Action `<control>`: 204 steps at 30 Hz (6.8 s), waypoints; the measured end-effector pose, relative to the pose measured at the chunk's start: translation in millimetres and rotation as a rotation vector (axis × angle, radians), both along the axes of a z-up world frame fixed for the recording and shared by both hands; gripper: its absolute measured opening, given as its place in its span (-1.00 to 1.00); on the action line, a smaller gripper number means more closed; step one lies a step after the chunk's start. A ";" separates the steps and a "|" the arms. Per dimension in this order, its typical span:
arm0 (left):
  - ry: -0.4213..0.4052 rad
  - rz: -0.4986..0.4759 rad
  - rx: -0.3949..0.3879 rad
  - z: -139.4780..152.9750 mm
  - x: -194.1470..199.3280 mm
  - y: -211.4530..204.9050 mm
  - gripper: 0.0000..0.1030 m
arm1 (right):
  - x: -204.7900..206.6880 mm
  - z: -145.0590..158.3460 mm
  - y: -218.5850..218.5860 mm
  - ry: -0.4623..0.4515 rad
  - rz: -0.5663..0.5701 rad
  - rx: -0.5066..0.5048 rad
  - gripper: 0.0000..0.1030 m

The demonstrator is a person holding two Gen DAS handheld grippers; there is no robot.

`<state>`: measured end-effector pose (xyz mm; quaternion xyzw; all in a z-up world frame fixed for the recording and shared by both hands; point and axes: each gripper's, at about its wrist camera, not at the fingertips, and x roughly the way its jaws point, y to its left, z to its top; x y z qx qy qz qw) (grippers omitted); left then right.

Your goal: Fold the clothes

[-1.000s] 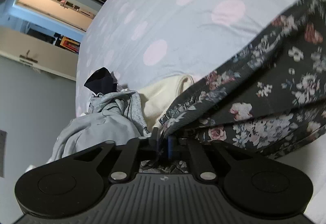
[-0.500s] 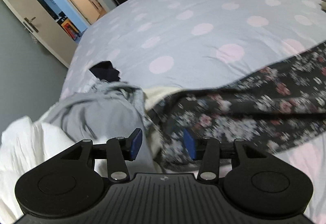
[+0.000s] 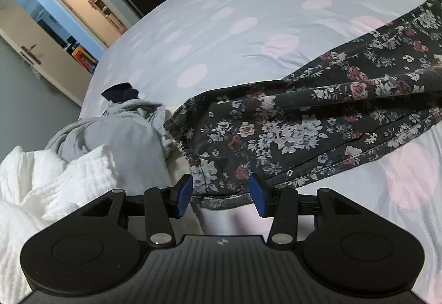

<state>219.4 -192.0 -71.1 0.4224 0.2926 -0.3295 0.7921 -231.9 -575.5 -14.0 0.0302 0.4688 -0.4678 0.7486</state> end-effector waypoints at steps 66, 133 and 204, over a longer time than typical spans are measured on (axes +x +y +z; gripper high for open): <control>-0.116 -0.396 0.091 -77.9 -30.1 -36.9 -0.65 | -9.7 -58.6 -63.5 0.165 -0.109 0.103 0.08; 0.201 -0.233 0.060 -54.5 -0.3 -55.6 -0.49 | 256.2 -82.0 -18.5 0.060 0.897 0.183 -0.98; 0.106 -0.216 0.157 -44.5 -74.8 -60.0 -0.44 | -114.0 -22.3 -110.1 -0.839 -0.582 0.115 -0.75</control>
